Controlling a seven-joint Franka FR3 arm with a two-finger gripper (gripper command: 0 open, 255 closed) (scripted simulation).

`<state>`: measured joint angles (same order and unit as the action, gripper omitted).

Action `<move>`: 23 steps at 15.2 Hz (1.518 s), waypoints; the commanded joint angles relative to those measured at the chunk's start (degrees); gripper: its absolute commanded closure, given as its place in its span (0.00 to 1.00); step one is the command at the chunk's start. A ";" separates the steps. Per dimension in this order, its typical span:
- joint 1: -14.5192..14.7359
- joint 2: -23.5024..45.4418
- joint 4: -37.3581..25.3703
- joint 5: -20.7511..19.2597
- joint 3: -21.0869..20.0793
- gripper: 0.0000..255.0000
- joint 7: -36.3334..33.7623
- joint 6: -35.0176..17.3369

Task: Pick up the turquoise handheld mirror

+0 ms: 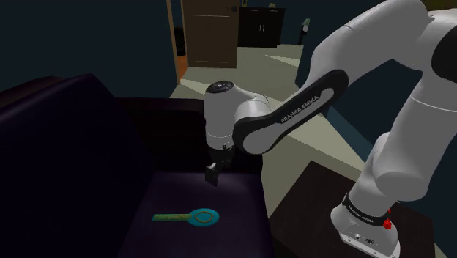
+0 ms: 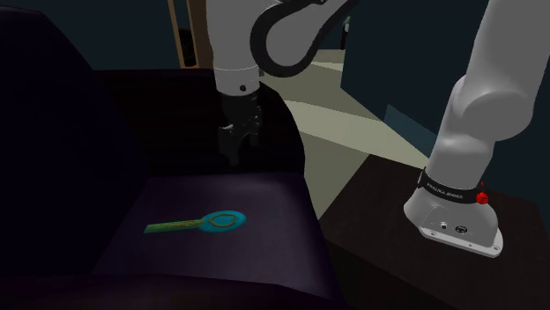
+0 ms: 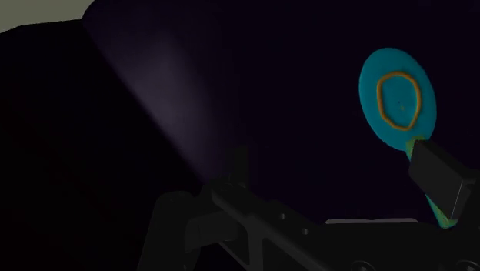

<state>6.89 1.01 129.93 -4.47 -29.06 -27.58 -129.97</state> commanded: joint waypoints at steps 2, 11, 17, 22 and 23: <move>1.53 7.66 -4.41 -5.51 -0.64 0.00 -5.28 -1.24; 11.42 28.93 -21.17 -17.77 2.60 0.00 -16.36 -0.18; 12.50 31.97 -21.49 -19.51 3.93 0.00 -17.58 -2.65; 12.93 33.35 -21.59 -20.31 4.54 1.00 -18.13 -3.84; 12.94 33.35 -21.59 -20.31 4.53 1.00 -18.15 -3.84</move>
<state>19.82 34.29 108.33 -24.76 -24.56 -45.72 -133.79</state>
